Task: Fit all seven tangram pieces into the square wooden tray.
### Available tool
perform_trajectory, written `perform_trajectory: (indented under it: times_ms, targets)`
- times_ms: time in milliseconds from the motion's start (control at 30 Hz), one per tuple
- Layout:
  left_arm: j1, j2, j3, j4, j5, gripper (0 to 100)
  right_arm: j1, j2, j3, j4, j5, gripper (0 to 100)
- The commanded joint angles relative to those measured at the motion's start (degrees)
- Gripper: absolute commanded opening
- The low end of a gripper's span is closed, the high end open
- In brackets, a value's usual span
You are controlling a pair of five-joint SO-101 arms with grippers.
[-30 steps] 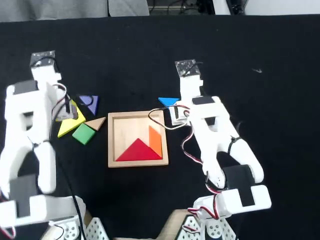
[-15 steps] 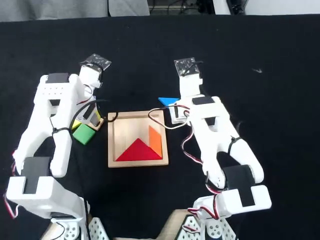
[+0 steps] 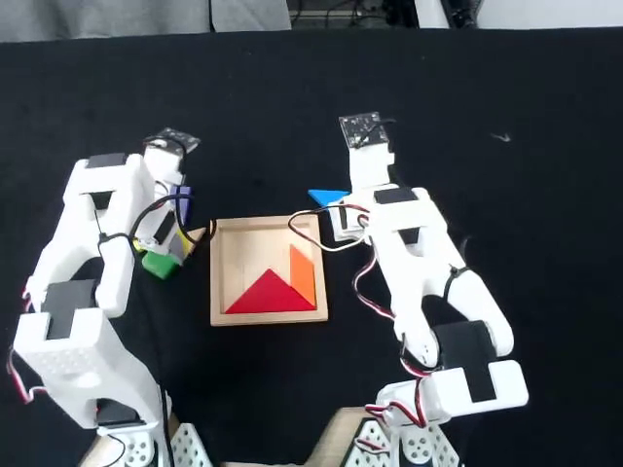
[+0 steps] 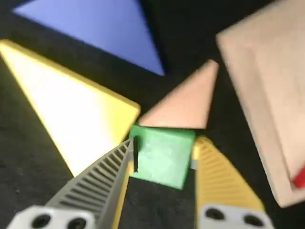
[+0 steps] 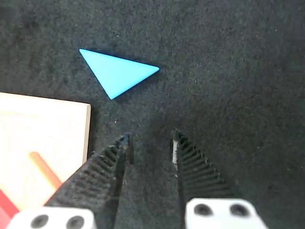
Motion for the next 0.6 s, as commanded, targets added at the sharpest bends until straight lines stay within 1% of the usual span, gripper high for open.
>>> perform_trajectory:
  times_ms: [0,267,567]
  targets:
    - [-1.0,0.9,-0.3,-1.5,1.6,27,0.8,-3.0,-0.2,-1.1,0.5,14.1]
    - [-1.1,1.0,-0.2,-1.3,1.5,26,0.7,-3.0,-0.2,-1.1,0.5,14.1]
    - [-5.2,1.1,-0.3,-1.4,1.5,6,0.5,-3.0,-0.2,-1.1,0.5,14.1]
